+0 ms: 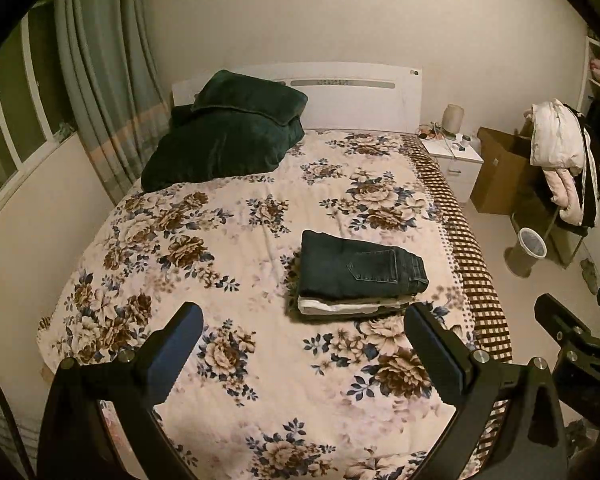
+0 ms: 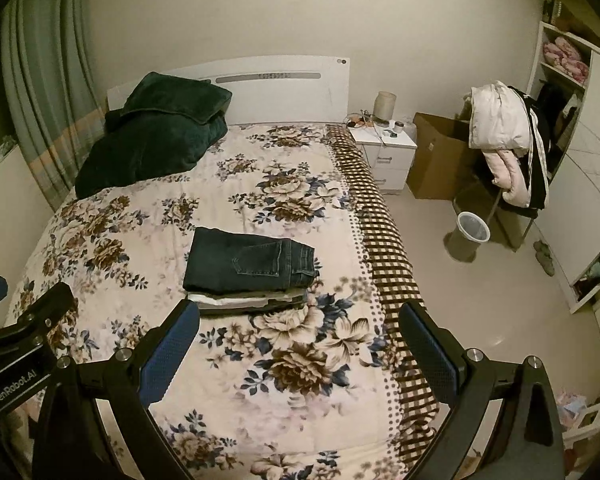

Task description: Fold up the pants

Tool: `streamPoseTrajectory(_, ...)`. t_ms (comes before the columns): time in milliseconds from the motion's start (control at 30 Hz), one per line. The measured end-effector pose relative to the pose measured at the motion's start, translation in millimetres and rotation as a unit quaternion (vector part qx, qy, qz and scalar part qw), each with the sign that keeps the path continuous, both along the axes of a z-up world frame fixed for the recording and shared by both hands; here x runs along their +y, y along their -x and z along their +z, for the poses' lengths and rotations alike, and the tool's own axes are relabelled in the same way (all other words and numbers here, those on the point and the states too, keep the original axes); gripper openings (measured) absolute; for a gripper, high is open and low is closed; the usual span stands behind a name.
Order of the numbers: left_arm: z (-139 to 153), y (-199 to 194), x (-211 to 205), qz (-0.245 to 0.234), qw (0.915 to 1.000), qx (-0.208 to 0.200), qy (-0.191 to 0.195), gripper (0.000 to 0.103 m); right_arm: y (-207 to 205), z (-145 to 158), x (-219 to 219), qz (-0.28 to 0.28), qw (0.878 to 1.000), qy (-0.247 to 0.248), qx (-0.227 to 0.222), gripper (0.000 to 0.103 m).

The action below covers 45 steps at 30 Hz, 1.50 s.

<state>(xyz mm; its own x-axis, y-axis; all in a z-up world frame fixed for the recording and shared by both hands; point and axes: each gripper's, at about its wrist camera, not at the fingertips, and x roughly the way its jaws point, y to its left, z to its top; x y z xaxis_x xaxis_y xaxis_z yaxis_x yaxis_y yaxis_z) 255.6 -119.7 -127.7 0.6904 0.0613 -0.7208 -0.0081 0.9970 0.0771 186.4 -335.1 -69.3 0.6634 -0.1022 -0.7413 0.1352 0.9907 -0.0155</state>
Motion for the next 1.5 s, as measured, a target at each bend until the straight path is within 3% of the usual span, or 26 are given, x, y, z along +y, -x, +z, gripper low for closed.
streamPoseTrajectory(1500, 12.5, -6.0, -2.1, -0.008, 0.9999, -0.007, -0.001, 0.103, 1.4, 2.9, 4.0, -0.003, 1.000, -0.002, 0.000, 0.102)
